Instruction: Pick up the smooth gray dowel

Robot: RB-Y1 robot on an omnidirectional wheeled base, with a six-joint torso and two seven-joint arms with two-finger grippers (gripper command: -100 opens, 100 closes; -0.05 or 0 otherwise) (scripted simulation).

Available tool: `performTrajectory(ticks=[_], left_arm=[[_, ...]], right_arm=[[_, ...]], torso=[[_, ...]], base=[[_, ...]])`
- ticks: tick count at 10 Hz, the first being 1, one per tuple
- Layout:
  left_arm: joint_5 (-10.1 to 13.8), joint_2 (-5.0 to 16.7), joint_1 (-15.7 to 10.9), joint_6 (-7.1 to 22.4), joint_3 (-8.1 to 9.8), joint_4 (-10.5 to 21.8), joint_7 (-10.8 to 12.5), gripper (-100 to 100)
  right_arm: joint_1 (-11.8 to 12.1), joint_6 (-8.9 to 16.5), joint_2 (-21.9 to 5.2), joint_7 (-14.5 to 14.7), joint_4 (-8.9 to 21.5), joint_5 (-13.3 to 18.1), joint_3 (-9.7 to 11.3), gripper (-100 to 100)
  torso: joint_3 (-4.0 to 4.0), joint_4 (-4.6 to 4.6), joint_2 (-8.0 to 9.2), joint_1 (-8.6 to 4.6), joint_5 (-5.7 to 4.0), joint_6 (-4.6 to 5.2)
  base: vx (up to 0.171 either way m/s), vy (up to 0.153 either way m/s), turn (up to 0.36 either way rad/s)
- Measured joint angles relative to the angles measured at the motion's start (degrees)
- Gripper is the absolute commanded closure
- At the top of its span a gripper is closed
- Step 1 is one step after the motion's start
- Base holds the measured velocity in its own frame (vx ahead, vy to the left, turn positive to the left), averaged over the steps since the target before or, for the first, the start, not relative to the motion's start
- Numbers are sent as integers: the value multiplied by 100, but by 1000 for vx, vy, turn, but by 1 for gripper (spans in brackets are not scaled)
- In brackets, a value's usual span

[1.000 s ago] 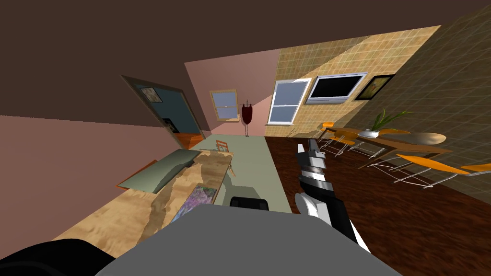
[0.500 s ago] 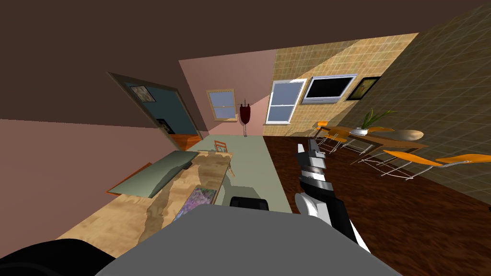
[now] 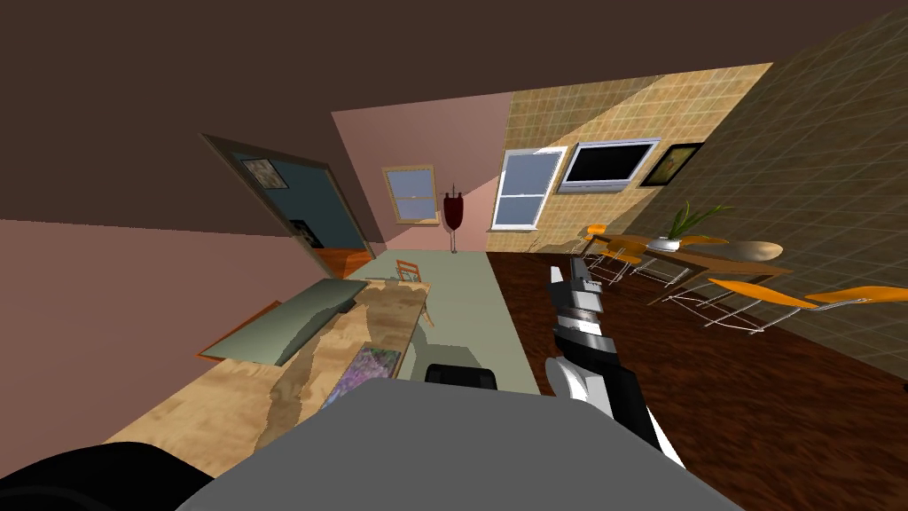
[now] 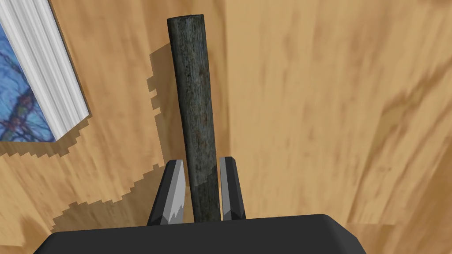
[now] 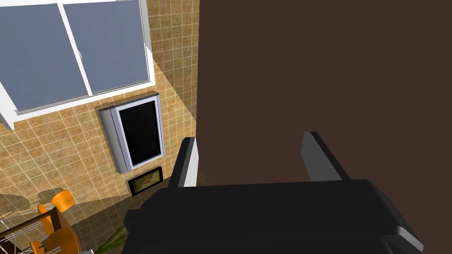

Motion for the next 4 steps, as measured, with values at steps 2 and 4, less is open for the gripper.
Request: performTrajectory(ticks=[2, 4], left_arm=[[-5, 112, 80, -16, 58, -109, 3, 100], [-21, 254, 152, -40, 95, -222, 33, 0]], right_arm=[[1, 0, 0, 0, 0, 0, 0, 0], [0, 0, 0, 0, 0, 0, 0, 0]], torso=[[-2, -2, -2, -10, -5, -8], [-3, -1, -5, -15, -3, -2]], base=[[21, -39, 152], [6, -17, 13]])
